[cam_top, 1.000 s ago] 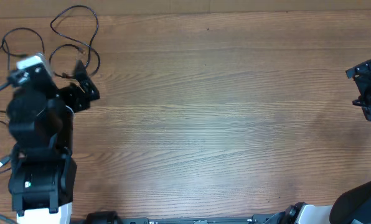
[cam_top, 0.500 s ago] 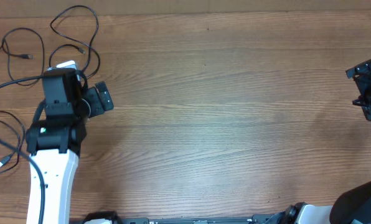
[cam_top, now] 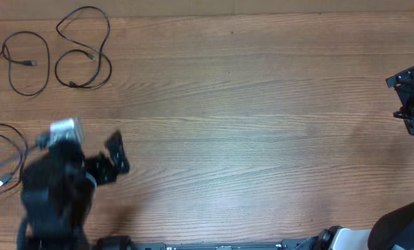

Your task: Untangle cables

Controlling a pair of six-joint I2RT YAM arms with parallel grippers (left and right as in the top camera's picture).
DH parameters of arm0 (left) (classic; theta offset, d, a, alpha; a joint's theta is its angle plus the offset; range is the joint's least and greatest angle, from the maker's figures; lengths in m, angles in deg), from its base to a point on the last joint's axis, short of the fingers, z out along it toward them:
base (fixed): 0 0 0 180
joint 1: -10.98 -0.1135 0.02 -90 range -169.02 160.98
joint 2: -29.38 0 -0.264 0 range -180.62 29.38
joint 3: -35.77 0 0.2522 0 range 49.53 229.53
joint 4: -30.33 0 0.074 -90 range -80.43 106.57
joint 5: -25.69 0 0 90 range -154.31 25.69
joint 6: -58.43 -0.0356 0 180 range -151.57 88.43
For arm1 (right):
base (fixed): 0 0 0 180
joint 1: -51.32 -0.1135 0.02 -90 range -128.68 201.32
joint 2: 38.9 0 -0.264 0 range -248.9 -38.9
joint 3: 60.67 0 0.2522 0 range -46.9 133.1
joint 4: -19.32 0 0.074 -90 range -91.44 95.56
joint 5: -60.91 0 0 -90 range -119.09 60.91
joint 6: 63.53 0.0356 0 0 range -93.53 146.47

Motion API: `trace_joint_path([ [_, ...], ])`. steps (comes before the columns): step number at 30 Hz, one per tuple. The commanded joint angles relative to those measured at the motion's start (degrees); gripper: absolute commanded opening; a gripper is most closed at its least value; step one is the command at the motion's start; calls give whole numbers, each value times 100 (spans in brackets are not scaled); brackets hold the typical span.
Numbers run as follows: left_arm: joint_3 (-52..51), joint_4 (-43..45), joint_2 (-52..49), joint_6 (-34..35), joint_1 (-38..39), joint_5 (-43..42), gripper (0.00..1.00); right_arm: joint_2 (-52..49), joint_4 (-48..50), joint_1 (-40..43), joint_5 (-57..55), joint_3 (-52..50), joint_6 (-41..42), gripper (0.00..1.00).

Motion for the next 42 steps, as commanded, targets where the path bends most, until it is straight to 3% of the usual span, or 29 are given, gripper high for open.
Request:
trace_joint_path([
  [1,-494,-219,1097,-133,83,-326,100,90,17,9,9,144,20,100],
  [8,-1495,35,2750,-136,188,-557,100,90,15,9,9,144,20,100],
  [17,-3803,2697,3532,-138,199,-809,100,90,17,9,9,144,20,100],
  [24,-4824,3967,3683,-138,299,-673,100,90,15,9,9,144,20,100],
  [29,-5351,4306,3683,-157,457,-160,99,90,15,9,9,144,20,100],
  [36,-5709,4568,3687,-769,446,-286,100,90,15,9,9,144,20,100],
  [42,-5810,4800,3687,-907,365,-407,100,90,15,9,9,144,20,100],
])
